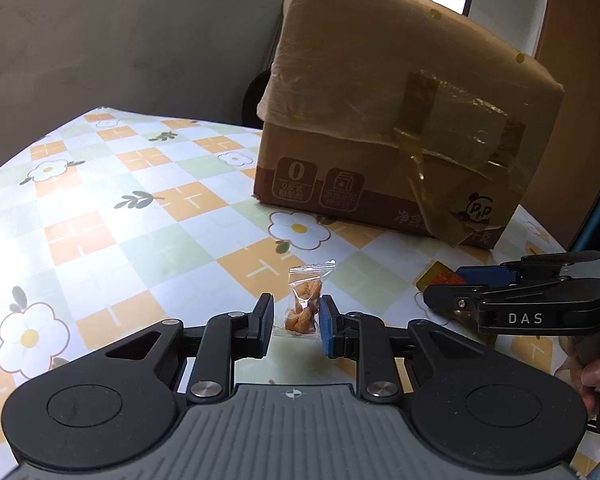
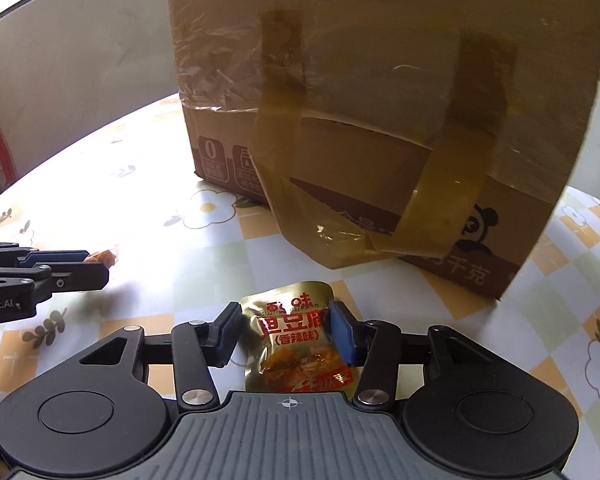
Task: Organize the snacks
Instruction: 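Lift both held snacks and carry them over the lined box, then open both tools to drop the snacks into the box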
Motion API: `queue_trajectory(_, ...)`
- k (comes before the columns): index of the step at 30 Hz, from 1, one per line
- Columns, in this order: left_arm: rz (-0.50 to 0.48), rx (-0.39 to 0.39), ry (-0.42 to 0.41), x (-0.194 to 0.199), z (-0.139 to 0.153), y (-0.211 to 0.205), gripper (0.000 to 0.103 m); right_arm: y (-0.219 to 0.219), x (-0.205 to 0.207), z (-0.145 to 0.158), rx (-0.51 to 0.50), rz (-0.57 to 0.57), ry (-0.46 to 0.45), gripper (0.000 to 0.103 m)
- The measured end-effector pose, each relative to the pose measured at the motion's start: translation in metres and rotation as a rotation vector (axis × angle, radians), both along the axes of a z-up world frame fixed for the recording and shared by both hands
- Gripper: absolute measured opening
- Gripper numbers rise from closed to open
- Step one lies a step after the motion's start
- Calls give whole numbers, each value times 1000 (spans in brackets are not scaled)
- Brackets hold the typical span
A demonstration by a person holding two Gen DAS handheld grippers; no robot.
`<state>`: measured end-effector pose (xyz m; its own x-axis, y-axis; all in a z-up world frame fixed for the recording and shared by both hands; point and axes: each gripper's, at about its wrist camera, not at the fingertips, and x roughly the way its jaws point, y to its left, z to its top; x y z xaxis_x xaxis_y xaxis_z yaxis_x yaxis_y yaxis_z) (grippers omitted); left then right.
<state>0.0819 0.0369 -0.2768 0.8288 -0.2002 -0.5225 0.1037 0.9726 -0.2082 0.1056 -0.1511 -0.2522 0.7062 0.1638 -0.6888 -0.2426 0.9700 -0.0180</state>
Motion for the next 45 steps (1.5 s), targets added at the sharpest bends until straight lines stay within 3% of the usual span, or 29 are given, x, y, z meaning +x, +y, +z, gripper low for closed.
queue_trajectory(9,-44,54,-1,-13,21,-22,26,-27,-34,11,97,-88,-62,45)
queue_trajectory(17,-21,83,-36,-12,54,-34,26,-56,-65,43,221,-147,-210,45)
queue_trajectory(27,-37,34,-226,3,144,-35,26,-84,-77,144,273,-130,-468,45)
queue_trajectory(31,-72,50,-319,26,183,-43,26,-92,-55,184,282,-94,-519,46)
queue_trajectory(35,-113,81,-347,67,207,-64,26,-96,-14,208,254,-98,-527,46)
queue_trajectory(41,-179,74,-261,137,211,-91,26,-92,42,213,178,-106,-496,46)
queue_trajectory(45,-176,37,-238,156,209,-105,26,-93,61,205,167,-109,-456,47)
